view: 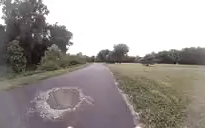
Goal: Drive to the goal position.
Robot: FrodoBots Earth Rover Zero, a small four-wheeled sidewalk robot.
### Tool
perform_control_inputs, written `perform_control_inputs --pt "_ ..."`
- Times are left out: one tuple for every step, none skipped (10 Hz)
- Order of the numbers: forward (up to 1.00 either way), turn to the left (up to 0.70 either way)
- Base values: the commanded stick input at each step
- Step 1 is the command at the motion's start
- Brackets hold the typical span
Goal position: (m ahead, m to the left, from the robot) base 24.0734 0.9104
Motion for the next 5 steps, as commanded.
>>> perform_control_inputs --pt "0.70 -0.08" --pt "0.70 -0.10" --pt "0.70 -0.05" --pt "0.70 0.00" --pt "0.70 0.00"
